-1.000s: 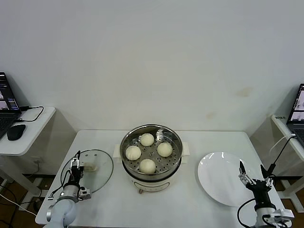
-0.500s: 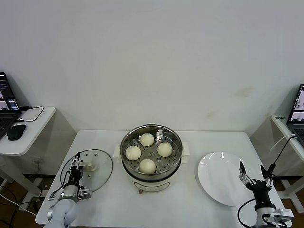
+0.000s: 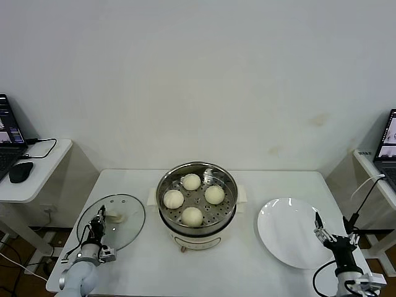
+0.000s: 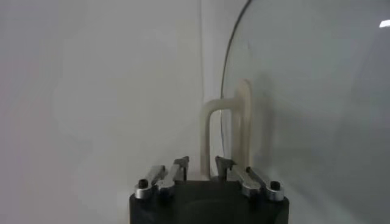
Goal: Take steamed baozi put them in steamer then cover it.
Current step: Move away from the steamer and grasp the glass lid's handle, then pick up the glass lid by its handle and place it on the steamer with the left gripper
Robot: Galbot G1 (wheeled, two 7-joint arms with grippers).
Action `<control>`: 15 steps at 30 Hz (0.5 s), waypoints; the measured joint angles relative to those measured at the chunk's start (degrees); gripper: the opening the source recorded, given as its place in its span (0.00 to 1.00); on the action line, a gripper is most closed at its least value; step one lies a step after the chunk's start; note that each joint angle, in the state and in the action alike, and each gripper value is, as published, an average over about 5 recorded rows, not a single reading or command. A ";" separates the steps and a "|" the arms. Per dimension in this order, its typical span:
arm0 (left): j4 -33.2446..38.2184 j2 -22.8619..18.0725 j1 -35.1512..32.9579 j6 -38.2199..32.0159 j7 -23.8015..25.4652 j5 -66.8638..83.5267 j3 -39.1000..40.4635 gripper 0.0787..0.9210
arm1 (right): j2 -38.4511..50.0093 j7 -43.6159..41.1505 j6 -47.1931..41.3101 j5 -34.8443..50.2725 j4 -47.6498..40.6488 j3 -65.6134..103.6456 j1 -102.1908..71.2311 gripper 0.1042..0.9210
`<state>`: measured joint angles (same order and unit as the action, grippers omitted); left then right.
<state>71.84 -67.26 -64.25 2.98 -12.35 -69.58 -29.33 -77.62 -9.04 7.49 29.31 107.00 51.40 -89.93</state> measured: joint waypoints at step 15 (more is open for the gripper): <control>10.40 -1.48 -4.98 4.83 5.89 4.62 -2.64 0.08 | -0.66 -0.22 -0.47 -0.05 0.50 -0.64 1.03 0.88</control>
<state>82.24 -68.74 -69.22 7.82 -6.47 -64.96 -31.96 -78.27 -9.25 7.03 29.26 107.50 50.77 -88.90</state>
